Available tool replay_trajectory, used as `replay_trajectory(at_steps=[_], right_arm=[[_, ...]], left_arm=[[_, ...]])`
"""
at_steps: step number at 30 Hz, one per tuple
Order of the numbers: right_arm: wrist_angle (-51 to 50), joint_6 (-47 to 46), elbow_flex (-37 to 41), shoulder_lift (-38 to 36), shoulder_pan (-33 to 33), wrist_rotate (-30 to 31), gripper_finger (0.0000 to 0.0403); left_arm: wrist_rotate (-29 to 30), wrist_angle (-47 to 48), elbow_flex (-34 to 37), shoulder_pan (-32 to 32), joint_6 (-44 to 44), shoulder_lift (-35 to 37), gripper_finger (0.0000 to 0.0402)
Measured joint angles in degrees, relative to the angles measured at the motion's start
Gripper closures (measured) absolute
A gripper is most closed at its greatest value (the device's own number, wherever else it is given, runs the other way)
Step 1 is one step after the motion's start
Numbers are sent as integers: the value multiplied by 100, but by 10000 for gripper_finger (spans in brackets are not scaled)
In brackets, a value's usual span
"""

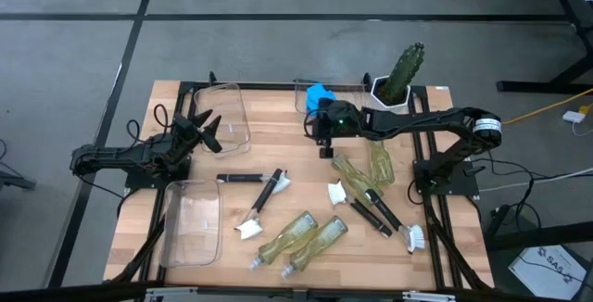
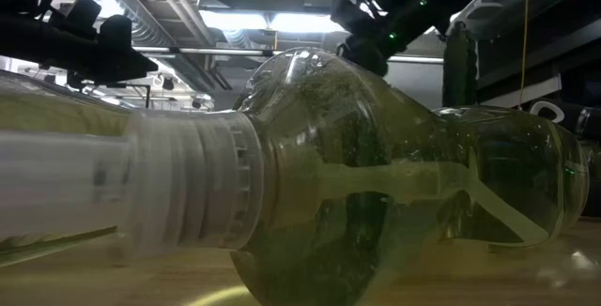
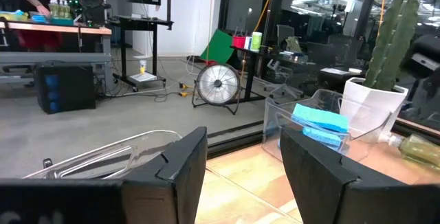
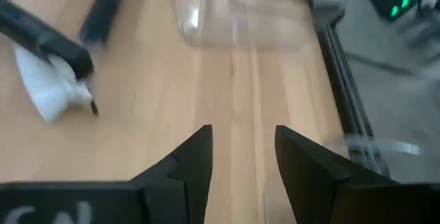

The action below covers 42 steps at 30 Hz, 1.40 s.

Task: Pick & Place Kitchen Sink Supplies
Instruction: Adjust the top left transparent bin on the table

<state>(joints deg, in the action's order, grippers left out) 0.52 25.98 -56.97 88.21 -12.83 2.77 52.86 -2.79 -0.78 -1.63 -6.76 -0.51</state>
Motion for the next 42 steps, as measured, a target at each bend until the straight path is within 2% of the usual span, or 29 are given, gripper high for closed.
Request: replay_trajectory(at_steps=[10,15,25,37,42], right_arm=[[989,343,-98,558,210,7,247],[740,250,-341,684,227,14,247],[219,-714,-341,670,222,2,247],[-138,-766,-339,668,229,-19,247],[-263,-854,-339,668,231,-379,247]], left_arm=[[-2,0,2,0,0,0,222],[0,0,1,0,0,0,221],[-2,-1,0,2,0,0,222],[-1,-20,1,1,0,0,222],[13,-751,0,1,53,2,222]])
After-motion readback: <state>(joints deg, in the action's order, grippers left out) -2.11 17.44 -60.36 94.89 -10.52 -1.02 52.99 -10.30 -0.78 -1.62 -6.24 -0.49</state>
